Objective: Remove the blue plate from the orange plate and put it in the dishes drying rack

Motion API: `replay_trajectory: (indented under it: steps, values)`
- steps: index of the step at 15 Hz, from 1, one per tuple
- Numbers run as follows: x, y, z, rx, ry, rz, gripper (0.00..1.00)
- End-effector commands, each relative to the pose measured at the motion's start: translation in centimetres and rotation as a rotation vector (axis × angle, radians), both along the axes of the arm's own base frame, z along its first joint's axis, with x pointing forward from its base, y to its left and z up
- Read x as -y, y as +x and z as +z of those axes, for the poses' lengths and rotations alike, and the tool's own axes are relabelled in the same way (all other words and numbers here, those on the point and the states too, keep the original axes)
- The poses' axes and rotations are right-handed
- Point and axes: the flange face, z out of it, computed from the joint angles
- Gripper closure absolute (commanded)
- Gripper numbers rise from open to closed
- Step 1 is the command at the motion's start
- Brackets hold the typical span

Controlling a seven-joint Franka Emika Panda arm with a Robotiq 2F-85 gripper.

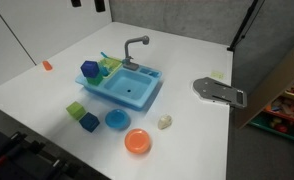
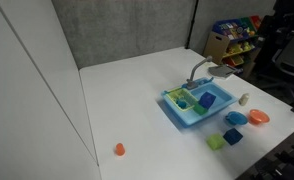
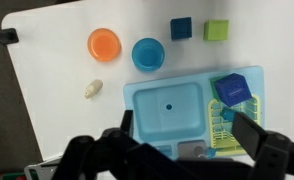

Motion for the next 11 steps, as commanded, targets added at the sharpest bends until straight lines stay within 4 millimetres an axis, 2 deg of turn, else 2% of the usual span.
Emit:
replay_trajectory:
  steps: [1,5,7,8,11]
  values:
    - [-0.5,-2.4,3.2,0.029,0.015,0.078,0.0]
    - [-1.2,-3.9,5.8,0.047,0.012,0.093,0.0]
    - [-1.3,-4.2,5.9,0.048,0.011,0.091,0.0]
    - [-1.2,-3.3,5.8,0.051,0.006,0.076,0.0]
    - [-1.3,-3.6,5.7,0.049,0.007,0.078,0.0]
